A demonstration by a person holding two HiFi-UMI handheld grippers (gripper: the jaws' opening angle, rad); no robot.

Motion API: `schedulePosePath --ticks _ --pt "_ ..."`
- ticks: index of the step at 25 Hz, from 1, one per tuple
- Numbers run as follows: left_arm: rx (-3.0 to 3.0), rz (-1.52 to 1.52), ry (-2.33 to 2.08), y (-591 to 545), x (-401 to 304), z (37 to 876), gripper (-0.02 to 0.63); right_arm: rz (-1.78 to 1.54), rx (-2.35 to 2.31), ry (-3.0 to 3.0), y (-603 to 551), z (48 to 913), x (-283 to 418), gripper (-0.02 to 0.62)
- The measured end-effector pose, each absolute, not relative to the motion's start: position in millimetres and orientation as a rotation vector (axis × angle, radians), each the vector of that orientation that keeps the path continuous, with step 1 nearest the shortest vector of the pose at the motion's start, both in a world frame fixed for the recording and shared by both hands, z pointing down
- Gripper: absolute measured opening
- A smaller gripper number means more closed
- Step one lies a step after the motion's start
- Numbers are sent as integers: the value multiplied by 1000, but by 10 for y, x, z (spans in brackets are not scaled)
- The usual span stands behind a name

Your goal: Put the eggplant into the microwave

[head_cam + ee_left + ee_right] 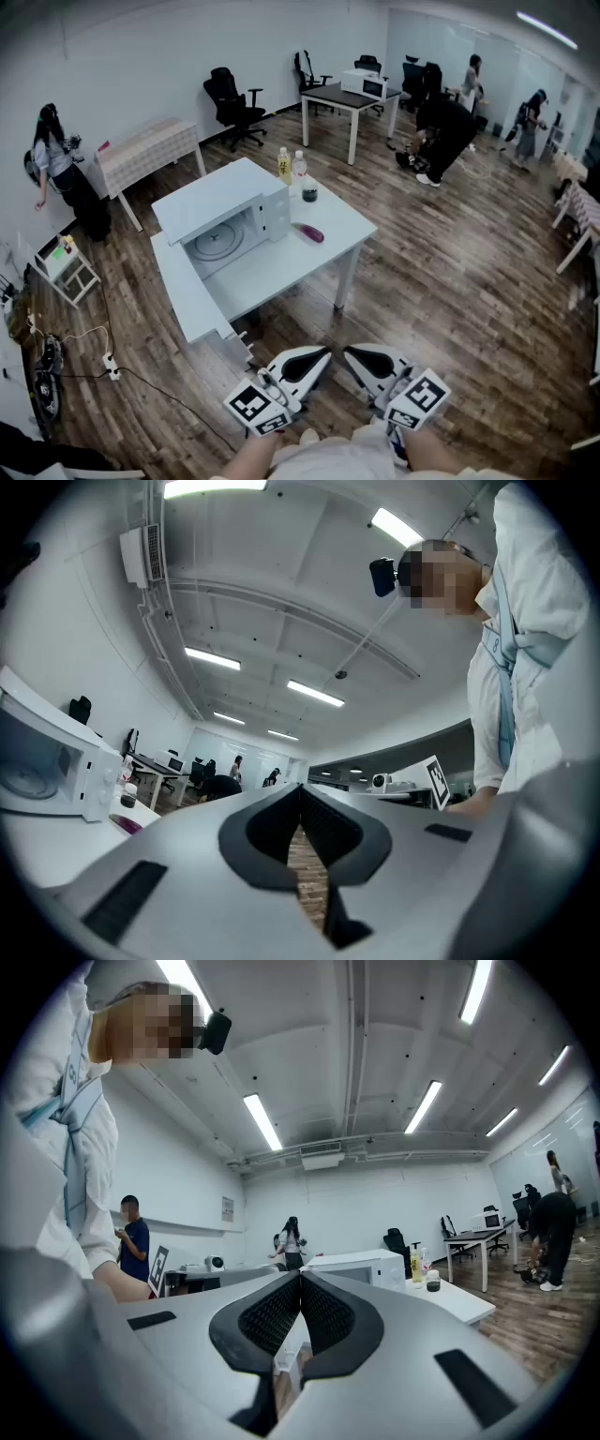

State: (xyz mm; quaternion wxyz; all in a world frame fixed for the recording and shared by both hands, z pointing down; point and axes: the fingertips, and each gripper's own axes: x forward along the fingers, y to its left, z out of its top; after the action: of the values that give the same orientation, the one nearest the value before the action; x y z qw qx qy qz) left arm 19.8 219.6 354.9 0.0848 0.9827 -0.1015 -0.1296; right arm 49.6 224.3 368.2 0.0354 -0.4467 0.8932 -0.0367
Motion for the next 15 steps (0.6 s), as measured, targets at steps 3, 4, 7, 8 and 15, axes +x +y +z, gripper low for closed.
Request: schedulePosePath --ticks 3,4,7,8,15 --pt "2927 -382 -300 2212 193 3556 3 -114 -1370 2742 2261 3680 483 32" --pt "2925 -381 -301 2220 189 3559 3 -115 -1370 2739 2269 3683 481 32" --pt "2925 -386 -301 2239 180 3559 3 -126 -1370 2731 2288 3691 475 32" --pt "2926 -389 -300 2240 180 3556 3 -129 -1370 2730 2291 3690 471 32" --pt "2926 -384 -302 2217 176 3560 3 -139 -1368 2734 2267 3713 444 32"
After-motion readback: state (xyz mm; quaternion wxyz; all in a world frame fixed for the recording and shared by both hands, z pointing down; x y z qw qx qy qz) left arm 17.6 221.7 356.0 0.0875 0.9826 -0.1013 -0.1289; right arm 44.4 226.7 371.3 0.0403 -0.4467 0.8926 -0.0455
